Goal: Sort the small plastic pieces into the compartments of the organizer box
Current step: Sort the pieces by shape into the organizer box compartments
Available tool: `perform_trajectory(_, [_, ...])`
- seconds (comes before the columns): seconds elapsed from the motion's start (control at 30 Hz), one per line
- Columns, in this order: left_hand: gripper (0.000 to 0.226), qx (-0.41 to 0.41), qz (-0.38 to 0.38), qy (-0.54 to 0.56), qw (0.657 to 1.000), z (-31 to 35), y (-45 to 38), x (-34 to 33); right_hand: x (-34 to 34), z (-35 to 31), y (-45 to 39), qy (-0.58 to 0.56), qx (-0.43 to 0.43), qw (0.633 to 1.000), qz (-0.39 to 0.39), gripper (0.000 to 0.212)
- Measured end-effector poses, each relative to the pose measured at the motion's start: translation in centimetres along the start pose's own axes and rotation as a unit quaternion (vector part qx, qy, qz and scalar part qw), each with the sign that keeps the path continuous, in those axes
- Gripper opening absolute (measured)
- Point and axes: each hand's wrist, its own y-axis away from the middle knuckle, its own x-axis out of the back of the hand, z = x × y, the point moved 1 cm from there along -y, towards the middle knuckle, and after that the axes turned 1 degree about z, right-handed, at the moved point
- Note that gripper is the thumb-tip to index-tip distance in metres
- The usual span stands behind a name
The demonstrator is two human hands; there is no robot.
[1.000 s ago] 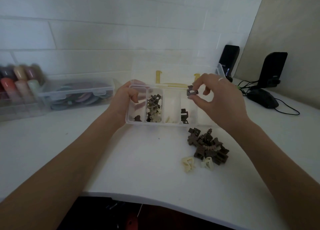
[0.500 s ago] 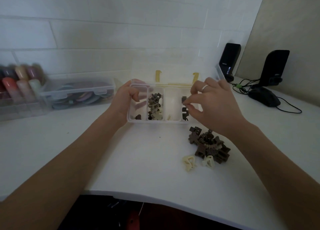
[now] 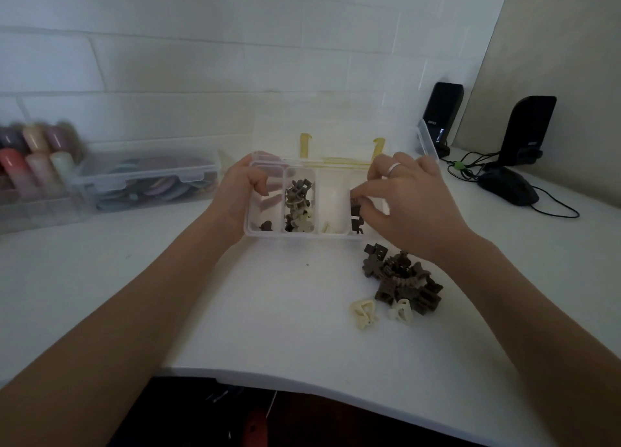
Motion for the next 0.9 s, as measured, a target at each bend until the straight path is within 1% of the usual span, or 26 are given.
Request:
perform_trajectory(0.07, [0.045, -0.002, 0.003, -0.007, 1.000, 0.0, 0.1, 0.1, 1.1, 0.1, -0.2, -0.122, -0.024, 0.992, 0.036, 0.023])
perform_trajectory(0.1, [0.045, -0.004, 0.002, -0.012, 1.000, 0.0, 0.1, 0.1, 1.7, 0.3, -0.2, -0.164, -0.021, 0.986, 0.035, 0.023])
perform_trajectory(0.13, [0.045, -0.004, 0.002, -0.014, 1.000, -0.1, 0.1, 0.1, 2.3, 0.4, 0.1, -0.171, -0.008, 0.985, 0.008, 0.023])
perform_trajectory(0.23, [0.041, -0.001, 0.013, -0.008, 1.000, -0.2, 0.0, 0.0, 3.8, 0.7, 1.6, -0.100, 0.048, 0.984, -0.139, 0.021])
perform_trajectory(0.3, [0.037, -0.006, 0.025, -0.004, 1.000, -0.3, -0.1, -0.1, 3.9, 1.0, 3.1, -0.082, 0.034, 0.979, -0.184, 0.025])
perform_trajectory(0.37, [0.039, -0.016, 0.034, -0.003, 0.999, -0.5, -0.1, -0.1, 3.6, 1.2, 4.1, -0.064, 0.012, 0.980, -0.190, 0.032])
perform_trajectory(0.4, [0.040, -0.021, 0.037, -0.006, 0.999, -0.5, -0.1, -0.1, 3.5, 1.3, 4.2, -0.053, 0.008, 0.982, -0.179, 0.032])
perform_trajectory(0.47, [0.038, -0.026, 0.041, -0.007, 0.999, -0.5, -0.2, -0.1, 3.6, 1.4, 4.2, -0.029, 0.007, 0.988, -0.153, 0.029])
perform_trajectory(0.5, [0.037, -0.026, 0.044, -0.007, 0.999, -0.4, -0.2, -0.1, 3.7, 1.5, 4.1, -0.018, 0.003, 0.988, -0.155, 0.027])
perform_trajectory(0.57, [0.038, -0.025, 0.047, -0.005, 0.999, -0.4, -0.3, -0.1, 3.7, 1.6, 4.1, -0.012, -0.020, 0.982, -0.185, 0.028])
perform_trajectory(0.63, [0.040, -0.022, 0.043, -0.003, 0.999, -0.3, -0.2, -0.1, 3.4, 1.3, 4.2, -0.016, -0.053, 0.975, -0.214, 0.035])
perform_trajectory(0.73, [0.041, -0.018, 0.040, -0.003, 0.999, -0.3, -0.2, -0.1, 2.3, 0.6, 4.5, -0.016, -0.082, 0.970, -0.230, 0.043])
perform_trajectory(0.8, [0.041, -0.017, 0.037, -0.006, 0.999, -0.3, -0.2, -0.2, 1.9, 0.5, 4.3, -0.041, -0.088, 0.970, -0.221, 0.039])
perform_trajectory(0.9, [0.040, -0.017, 0.030, -0.006, 0.999, -0.3, -0.1, -0.4, 1.7, 0.7, 4.4, -0.081, -0.092, 0.972, -0.199, 0.025])
